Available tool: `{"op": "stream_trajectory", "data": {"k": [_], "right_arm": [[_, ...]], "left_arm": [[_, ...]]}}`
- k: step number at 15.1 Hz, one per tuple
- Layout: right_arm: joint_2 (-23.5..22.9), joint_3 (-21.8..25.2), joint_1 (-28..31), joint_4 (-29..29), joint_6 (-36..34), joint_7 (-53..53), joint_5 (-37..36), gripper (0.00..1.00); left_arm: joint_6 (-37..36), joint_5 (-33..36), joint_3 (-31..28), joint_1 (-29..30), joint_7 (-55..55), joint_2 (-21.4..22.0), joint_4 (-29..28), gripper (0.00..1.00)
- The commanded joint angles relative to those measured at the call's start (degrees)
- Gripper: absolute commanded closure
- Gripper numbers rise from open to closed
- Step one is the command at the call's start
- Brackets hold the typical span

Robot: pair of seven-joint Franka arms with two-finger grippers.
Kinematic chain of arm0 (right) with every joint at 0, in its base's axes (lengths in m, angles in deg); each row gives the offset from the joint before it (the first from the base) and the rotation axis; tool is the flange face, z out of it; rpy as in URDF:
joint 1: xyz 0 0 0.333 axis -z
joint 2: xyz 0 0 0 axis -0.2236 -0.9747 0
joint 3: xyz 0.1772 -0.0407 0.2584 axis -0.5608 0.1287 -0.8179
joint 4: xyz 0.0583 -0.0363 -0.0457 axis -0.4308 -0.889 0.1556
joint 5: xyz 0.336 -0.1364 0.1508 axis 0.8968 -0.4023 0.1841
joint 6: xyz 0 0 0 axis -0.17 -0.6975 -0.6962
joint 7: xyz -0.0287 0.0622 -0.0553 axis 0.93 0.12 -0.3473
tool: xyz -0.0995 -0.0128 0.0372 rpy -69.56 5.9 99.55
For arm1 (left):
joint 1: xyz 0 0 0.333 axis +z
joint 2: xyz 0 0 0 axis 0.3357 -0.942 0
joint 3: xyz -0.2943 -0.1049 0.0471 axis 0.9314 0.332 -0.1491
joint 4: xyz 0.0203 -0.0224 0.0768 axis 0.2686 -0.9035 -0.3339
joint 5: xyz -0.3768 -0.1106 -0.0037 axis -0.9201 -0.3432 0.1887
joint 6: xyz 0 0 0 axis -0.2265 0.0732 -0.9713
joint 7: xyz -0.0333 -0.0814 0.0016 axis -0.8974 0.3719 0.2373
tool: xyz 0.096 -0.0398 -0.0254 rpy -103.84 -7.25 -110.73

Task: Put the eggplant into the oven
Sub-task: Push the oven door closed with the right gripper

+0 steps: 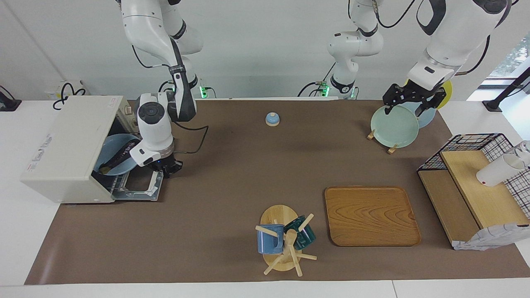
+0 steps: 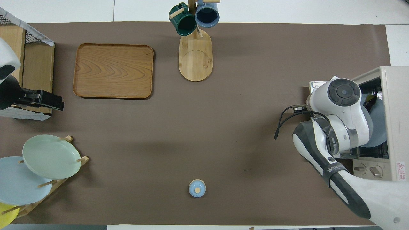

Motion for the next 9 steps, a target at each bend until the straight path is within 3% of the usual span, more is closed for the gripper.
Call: {"op": "stream_trajectory", "data": {"k": [1,9], "right_arm": [[0.95,1.13,1.88,3.87,-6.83,2.90,-4.78,0.92],[5.16,1.13,7.85,11.18,-16.69,17.41,-3.99,0.92]], "left_arm": [[-1.23,1.49,0.63,0.75,-0.21,-0.20,0.60,0.00],[-0.88,0.96,0.10,0.75,4.97,-0.29,0.78,0.00]]}}
